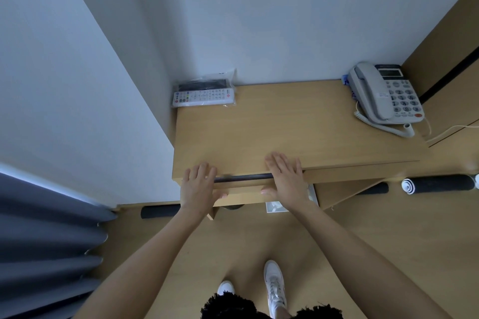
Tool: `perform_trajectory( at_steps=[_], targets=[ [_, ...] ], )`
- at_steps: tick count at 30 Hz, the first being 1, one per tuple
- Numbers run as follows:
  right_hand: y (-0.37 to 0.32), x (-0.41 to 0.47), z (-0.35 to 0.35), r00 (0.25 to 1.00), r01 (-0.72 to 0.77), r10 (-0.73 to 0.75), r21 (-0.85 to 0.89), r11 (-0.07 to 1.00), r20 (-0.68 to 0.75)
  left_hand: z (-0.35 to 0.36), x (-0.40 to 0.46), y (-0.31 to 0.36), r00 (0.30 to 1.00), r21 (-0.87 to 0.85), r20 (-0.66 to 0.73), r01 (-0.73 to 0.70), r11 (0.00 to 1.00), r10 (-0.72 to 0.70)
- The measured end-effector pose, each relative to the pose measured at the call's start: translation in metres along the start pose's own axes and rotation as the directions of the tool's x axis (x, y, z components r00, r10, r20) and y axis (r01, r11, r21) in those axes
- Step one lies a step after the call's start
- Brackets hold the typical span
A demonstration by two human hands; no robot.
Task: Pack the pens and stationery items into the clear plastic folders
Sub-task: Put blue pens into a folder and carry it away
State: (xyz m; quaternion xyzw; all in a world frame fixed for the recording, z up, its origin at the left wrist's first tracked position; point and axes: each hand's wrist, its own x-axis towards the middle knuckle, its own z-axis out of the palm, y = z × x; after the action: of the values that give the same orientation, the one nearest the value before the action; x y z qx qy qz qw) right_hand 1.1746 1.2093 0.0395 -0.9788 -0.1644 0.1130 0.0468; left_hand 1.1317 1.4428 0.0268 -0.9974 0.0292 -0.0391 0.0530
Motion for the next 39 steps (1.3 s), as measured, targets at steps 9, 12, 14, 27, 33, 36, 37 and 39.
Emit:
perform_trajectory(
  at_steps=[9,12,14,27,33,36,37,39],
  targets=[
    [0.001,0.013,0.013,0.968,0.072,-0.078,-0.034,0.997,-0.239,0.003,0.016,0.004,0.998,-0.003,-0.069,0.0,1.0,0.0],
    [0.0,0.015,0.015,0.952,0.077,-0.09,-0.058,0.995,-0.294,0.005,0.02,0.005,0.995,-0.007,-0.099,-0.003,1.0,0.003],
    [0.0,0.017,0.017,0.943,0.076,-0.092,-0.062,0.995,-0.32,0.008,0.023,0.005,0.992,-0.012,-0.129,-0.004,1.0,0.002],
    [0.009,0.023,0.031,0.909,0.084,-0.112,-0.089,0.993,-0.401,0.01,0.031,-0.006,0.988,0.052,-0.093,-0.117,0.992,0.122],
    [0.009,0.027,0.027,0.895,0.07,-0.11,-0.107,0.992,-0.433,0.005,0.032,-0.005,0.993,0.055,-0.01,-0.117,0.992,0.118],
    [0.009,0.029,0.026,0.896,0.077,-0.123,-0.123,0.989,-0.426,0.008,0.032,0.0,0.998,0.08,0.018,-0.068,0.994,0.067],
    [0.009,0.03,0.025,0.897,0.08,-0.129,-0.132,0.988,-0.423,0.008,0.032,0.002,0.998,0.092,0.013,-0.059,0.994,0.058],
    [0.009,0.03,0.025,0.902,0.083,-0.133,-0.137,0.987,-0.41,0.008,0.032,0.003,0.998,0.111,0.021,-0.061,0.992,0.059]
  ],
)
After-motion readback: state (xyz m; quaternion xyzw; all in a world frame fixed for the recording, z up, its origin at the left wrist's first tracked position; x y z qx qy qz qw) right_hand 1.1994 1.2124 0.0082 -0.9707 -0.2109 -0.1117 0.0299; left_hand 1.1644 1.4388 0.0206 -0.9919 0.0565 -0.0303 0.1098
